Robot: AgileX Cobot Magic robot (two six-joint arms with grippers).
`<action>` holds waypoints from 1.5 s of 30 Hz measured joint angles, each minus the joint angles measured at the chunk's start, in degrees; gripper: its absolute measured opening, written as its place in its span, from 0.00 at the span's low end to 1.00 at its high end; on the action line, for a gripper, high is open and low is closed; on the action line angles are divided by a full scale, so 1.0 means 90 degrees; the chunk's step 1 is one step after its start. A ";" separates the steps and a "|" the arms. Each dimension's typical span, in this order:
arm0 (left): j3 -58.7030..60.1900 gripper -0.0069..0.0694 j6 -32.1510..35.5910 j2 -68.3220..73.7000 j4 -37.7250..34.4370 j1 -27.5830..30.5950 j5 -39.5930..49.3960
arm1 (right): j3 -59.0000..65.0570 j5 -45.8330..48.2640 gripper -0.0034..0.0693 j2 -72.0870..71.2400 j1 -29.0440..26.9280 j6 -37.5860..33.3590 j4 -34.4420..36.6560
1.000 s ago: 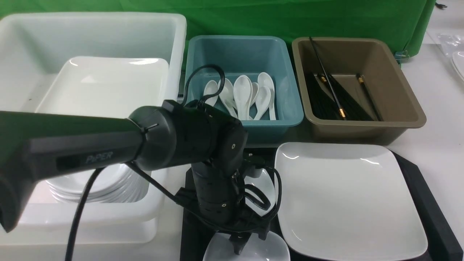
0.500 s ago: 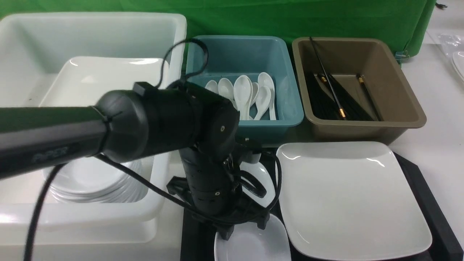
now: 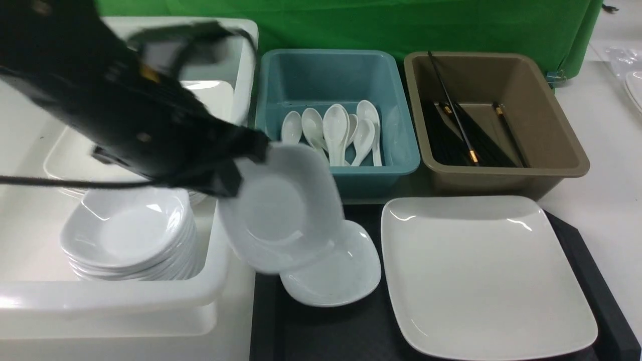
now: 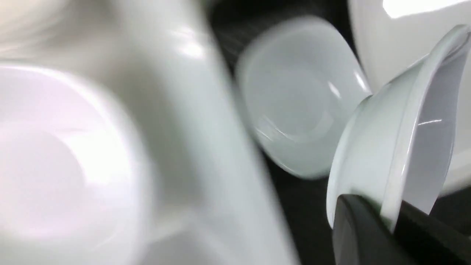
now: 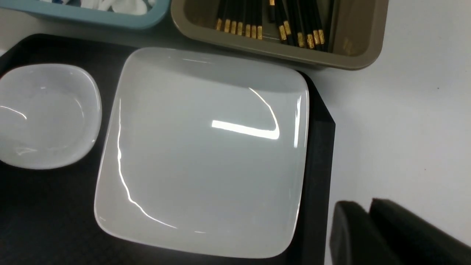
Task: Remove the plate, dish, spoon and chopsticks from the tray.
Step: Use the left arm to put the small plate into the large storage box on the left, then use the left arm to grab a small plate from the dinner plate
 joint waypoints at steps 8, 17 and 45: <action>0.0471 0.12 0.1018 -0.0526 -0.1160 0.3411 0.0076 | 0.0000 0.0000 0.21 0.0000 0.0000 0.0000 0.0000; 0.1824 0.14 0.1548 -0.0460 -0.2016 0.4050 -0.0708 | 0.0000 -0.0006 0.23 0.0000 0.0000 -0.0065 0.0005; -0.0105 0.33 0.1330 0.0196 -0.1048 -0.0368 -0.0678 | 0.0000 -0.0010 0.27 0.0000 0.0000 -0.0079 0.0043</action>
